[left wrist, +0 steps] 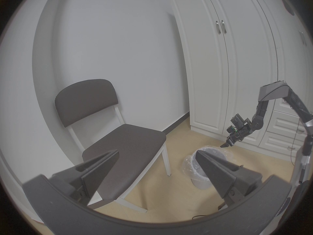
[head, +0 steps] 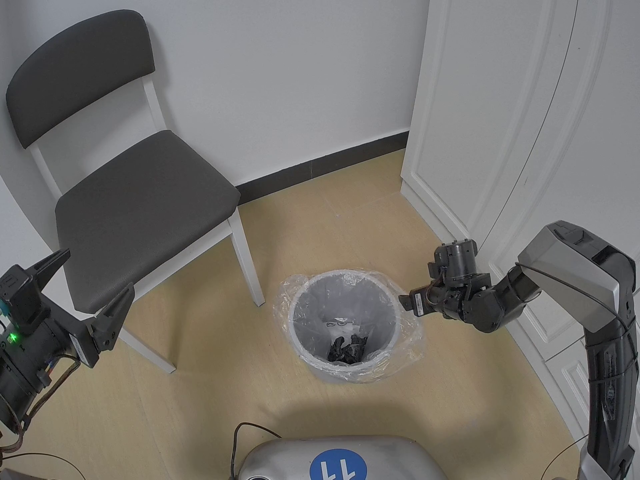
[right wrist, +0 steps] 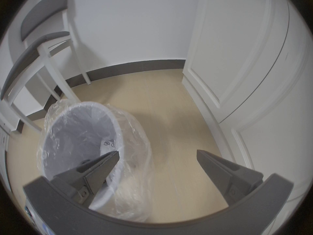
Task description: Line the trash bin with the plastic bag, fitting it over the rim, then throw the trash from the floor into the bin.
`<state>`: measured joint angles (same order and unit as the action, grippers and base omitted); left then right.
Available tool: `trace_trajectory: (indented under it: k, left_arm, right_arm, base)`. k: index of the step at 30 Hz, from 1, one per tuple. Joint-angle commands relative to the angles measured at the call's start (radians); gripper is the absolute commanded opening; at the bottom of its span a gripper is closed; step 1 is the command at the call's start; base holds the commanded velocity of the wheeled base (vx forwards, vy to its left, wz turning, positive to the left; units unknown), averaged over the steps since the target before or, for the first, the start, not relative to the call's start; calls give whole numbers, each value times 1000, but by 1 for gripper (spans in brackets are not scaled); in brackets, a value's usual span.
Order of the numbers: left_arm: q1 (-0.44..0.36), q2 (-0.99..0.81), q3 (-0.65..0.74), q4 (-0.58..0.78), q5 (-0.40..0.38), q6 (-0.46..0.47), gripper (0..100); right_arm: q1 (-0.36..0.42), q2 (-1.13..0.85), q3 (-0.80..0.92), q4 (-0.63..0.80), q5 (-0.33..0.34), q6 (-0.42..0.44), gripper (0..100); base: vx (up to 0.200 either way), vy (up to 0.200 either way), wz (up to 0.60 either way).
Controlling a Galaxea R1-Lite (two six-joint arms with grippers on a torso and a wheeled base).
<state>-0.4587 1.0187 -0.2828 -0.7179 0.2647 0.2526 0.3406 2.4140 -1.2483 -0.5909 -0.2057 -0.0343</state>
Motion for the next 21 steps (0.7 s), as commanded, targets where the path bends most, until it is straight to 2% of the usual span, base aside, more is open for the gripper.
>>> trace_trajectory:
  k: [1,10,14,16,21]
  left_arm:
    - [-3,15,8,-2,1,1,100]
    - [-3,17,10,-2,1,1,100]
    - [-1,15,10,0,1,1,100]
    - [-1,15,10,-2,1,1,100]
    - [-1,11,10,-2,1,1,100]
  right_arm:
    - [-57,53,72,-29,60,-46,100]
    - [-71,122,24,-26,80,-35,100]
    - [-66,148,-22,-21,143,39,100]
    - [-65,168,-51,-3,146,66,100]
    - [-58,195,-138,148,141,137,100]
  base:
    - [0,0,0]
    - [0,0,0]
    - [0,0,0]
    - [0,0,0]
    - [0,0,0]
